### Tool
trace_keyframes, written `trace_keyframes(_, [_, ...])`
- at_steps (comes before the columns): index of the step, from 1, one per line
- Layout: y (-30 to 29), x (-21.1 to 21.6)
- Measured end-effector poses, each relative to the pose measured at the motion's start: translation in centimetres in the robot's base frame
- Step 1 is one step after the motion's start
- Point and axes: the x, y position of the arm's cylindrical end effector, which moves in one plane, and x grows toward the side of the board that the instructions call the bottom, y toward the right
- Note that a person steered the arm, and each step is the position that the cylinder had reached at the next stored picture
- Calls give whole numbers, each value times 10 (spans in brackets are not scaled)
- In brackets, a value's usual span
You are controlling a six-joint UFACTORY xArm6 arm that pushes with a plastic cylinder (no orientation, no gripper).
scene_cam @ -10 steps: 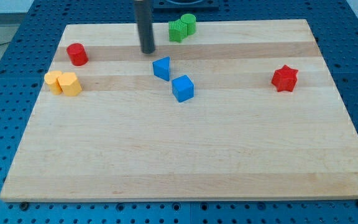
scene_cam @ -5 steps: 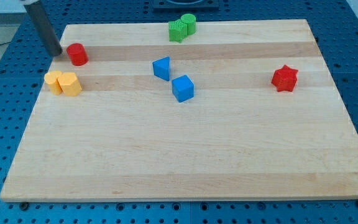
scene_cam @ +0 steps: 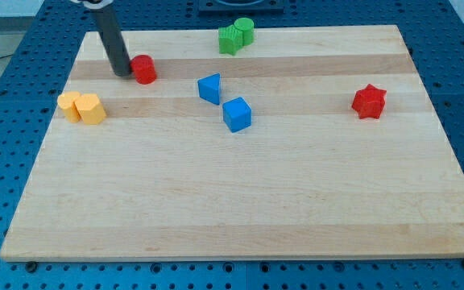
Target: Push the red circle into the red star
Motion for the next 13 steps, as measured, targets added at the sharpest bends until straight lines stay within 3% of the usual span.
trace_keyframes(4, [105, 19])
trace_keyframes(7, [146, -1])
trace_keyframes(11, [256, 34])
trace_keyframes(13, [269, -3])
